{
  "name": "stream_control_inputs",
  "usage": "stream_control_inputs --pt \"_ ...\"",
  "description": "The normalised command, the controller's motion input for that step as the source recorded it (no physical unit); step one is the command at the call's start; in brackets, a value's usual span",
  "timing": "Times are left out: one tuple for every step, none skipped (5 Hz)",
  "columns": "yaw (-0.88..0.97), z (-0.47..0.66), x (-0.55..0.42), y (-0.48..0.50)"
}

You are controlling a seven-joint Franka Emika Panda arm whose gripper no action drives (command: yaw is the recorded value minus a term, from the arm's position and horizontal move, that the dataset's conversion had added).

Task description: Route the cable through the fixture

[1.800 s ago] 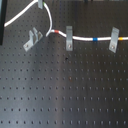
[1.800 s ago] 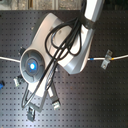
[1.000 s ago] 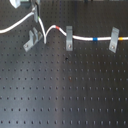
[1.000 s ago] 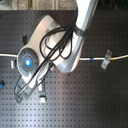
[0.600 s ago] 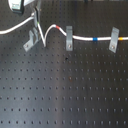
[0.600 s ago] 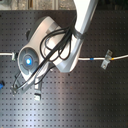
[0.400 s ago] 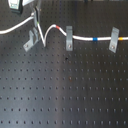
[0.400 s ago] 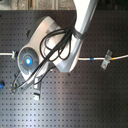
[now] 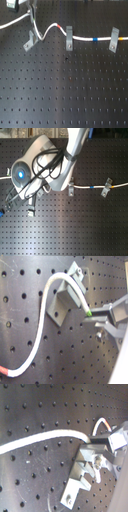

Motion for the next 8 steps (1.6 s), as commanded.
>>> stream_control_inputs --pt "0.11 0.05 -0.188 0.174" --pt "0.05 0.19 -0.102 0.160" --pt "0.00 0.00 0.036 0.023" --pt "0.00 0.40 0.139 0.086" --pt "0.00 0.03 -0.009 0.015" --pt "0.17 0.02 -0.232 0.059" --pt "0.23 0.02 -0.210 0.144" --pt "0.05 0.20 -0.052 0.123"
